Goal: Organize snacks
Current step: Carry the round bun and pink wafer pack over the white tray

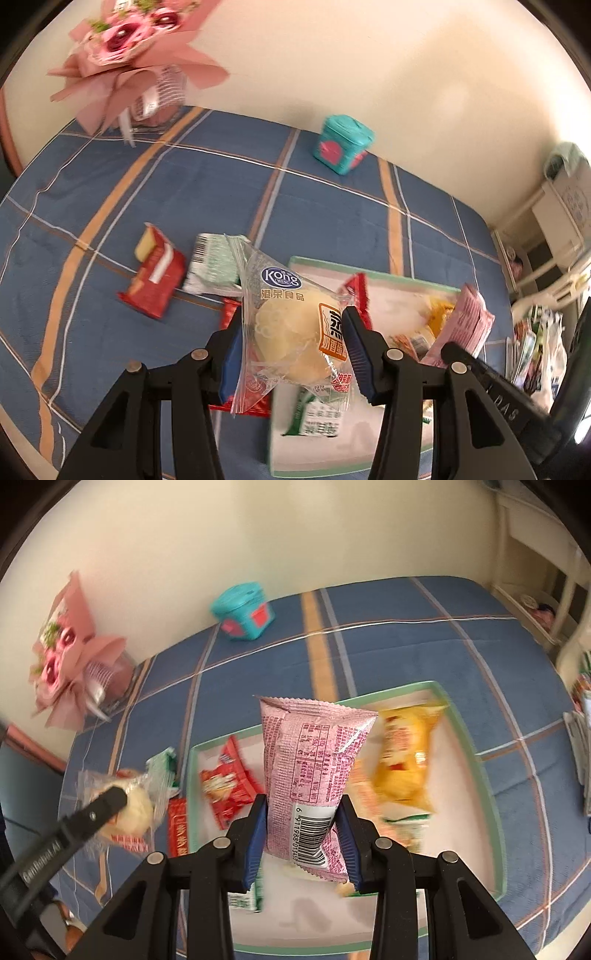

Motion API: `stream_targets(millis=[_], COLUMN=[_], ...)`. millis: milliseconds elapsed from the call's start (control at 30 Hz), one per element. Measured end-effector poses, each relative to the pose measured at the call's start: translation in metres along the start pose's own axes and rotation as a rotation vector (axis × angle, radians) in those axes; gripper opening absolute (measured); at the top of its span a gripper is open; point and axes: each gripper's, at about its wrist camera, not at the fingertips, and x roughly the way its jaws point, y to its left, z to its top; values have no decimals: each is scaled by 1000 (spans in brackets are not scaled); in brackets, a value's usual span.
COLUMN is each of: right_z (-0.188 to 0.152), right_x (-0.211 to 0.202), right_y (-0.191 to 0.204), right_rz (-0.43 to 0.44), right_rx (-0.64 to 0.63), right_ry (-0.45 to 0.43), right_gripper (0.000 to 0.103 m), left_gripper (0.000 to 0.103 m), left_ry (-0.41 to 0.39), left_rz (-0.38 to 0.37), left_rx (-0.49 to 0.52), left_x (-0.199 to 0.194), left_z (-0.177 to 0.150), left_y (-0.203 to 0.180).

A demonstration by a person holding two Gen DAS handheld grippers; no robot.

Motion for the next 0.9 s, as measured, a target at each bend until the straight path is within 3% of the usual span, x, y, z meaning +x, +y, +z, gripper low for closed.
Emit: stream_targets(millis=[200,433,900], right_z=[2,2,-4], right_x=[-4,-2,17], right_y=[-23,-19,-6], right_rz=[-4,7,11], right_rx=[45,25,-25], right_ry=[-5,-5,46], right_gripper=[39,39,40], left_gripper=[52,52,53], left_ry=[24,64,182], left_rz=[-17,-25,-71], left_rx=[60,94,59], left_x=[8,22,61], left_z=[-10,-19,-32], left_y=[-24,-37,-34])
